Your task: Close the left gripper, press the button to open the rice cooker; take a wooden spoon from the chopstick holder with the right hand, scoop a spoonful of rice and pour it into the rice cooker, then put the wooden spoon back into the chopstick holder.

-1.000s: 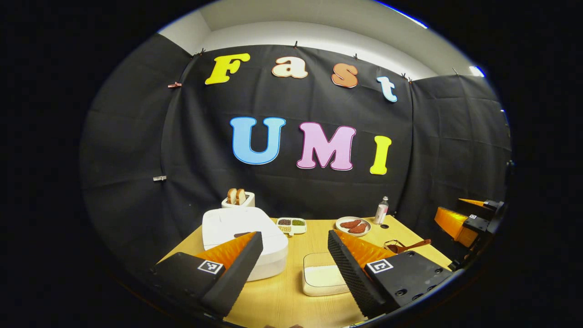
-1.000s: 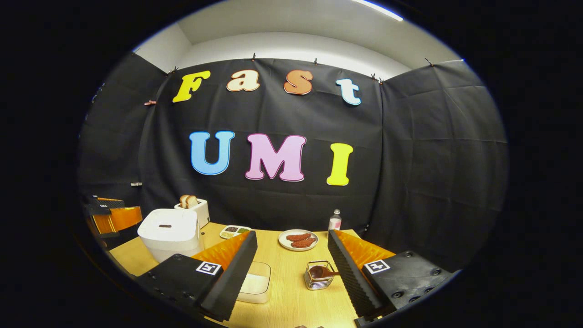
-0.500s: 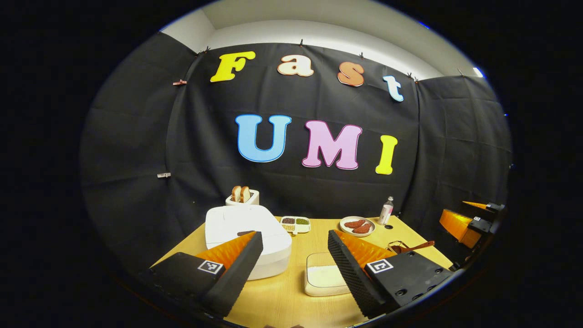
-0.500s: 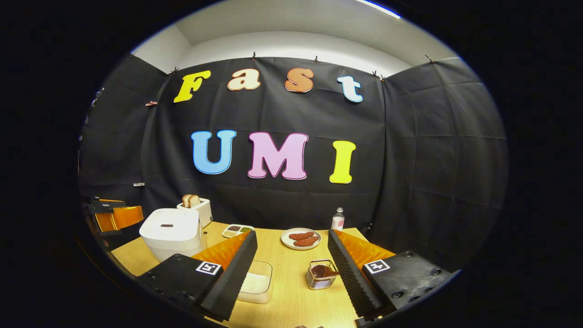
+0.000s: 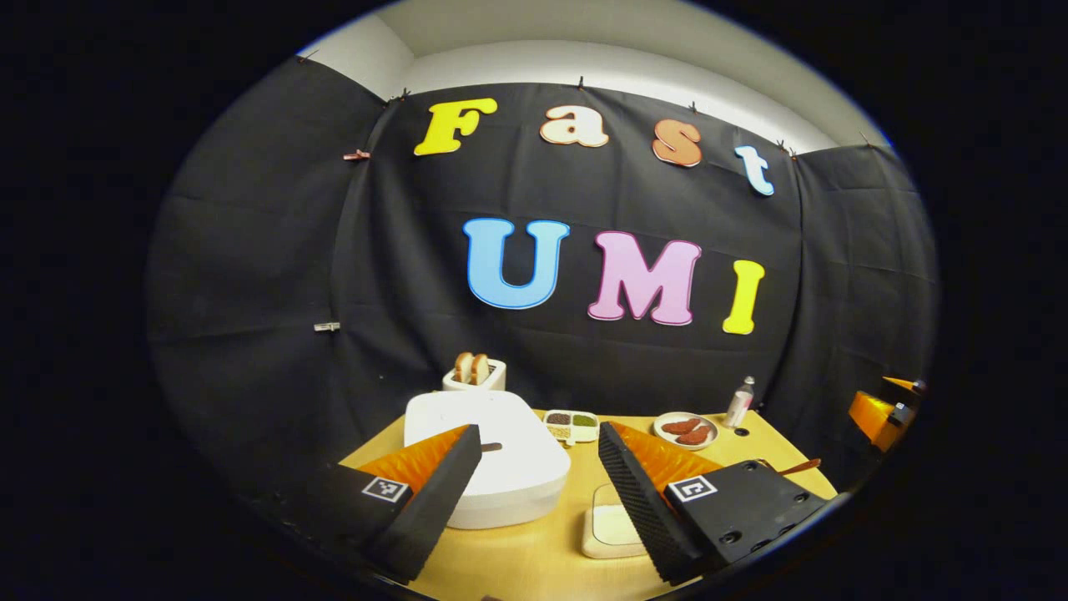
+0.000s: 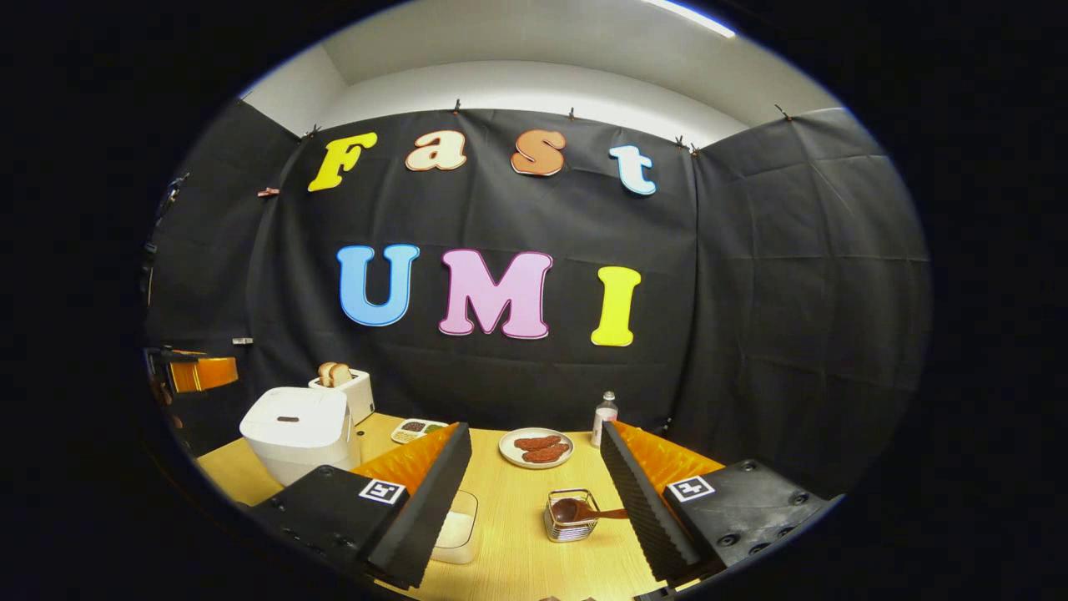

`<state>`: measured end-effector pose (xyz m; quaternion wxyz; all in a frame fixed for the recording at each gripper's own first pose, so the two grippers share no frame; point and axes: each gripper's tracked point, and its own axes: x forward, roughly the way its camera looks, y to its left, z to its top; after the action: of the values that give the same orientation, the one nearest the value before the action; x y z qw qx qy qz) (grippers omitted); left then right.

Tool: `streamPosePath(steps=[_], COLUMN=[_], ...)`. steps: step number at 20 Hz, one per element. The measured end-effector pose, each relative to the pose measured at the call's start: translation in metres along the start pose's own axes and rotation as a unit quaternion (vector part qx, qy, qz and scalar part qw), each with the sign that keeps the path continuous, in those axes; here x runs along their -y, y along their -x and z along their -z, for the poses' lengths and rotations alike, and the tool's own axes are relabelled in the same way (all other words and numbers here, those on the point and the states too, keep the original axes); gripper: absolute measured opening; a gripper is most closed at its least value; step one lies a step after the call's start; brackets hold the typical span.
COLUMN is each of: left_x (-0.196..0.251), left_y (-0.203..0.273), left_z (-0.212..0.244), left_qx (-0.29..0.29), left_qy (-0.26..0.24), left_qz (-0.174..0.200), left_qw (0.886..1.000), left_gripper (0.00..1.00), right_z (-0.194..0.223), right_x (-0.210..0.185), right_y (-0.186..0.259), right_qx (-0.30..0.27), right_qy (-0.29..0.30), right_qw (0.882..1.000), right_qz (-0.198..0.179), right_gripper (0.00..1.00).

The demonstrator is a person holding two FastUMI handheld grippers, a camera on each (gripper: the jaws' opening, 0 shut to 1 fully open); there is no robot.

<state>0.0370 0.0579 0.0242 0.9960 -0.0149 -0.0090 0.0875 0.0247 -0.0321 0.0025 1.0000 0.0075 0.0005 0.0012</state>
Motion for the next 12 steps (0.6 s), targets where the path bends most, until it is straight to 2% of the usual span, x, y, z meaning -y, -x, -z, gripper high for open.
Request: streamPosePath(steps=[4,6,7,8,9,12], left_x=[-0.027,-0.034,-0.038,-0.040,-0.044,-0.051], left_y=[-0.026,-0.042,-0.050,-0.059,-0.067,-0.093], left_z=[-0.011,-0.023,-0.027,-0.029,-0.031,-0.021], left_qx=[-0.021,-0.021,-0.024,-0.028,-0.033,-0.054], left_qy=[0.010,0.007,0.002,-0.002,-0.007,-0.009], left_qz=[-0.029,-0.028,-0.025,-0.021,-0.020,-0.015], left_qw=[0.999,0.999,0.999,0.999,0.999,0.998], left_gripper=[0.83,0.71,0.60,0.58,0.45,0.28], right_z=[0.001,0.003,0.006,0.009,0.012,0.020], right_x=[0.001,0.000,-0.001,-0.002,-0.003,0.003], right_y=[-0.004,-0.002,0.000,0.001,0.004,0.013], right_qx=[0.000,-0.001,-0.004,-0.008,-0.012,-0.021], right_qy=[0.000,0.003,0.003,0.003,0.005,0.012], right_qw=[1.000,1.000,1.000,1.000,1.000,1.000], right_qz=[-0.001,-0.005,-0.008,-0.010,-0.012,-0.009], right_gripper=[0.98,0.98,0.98,0.98,0.98,0.98])
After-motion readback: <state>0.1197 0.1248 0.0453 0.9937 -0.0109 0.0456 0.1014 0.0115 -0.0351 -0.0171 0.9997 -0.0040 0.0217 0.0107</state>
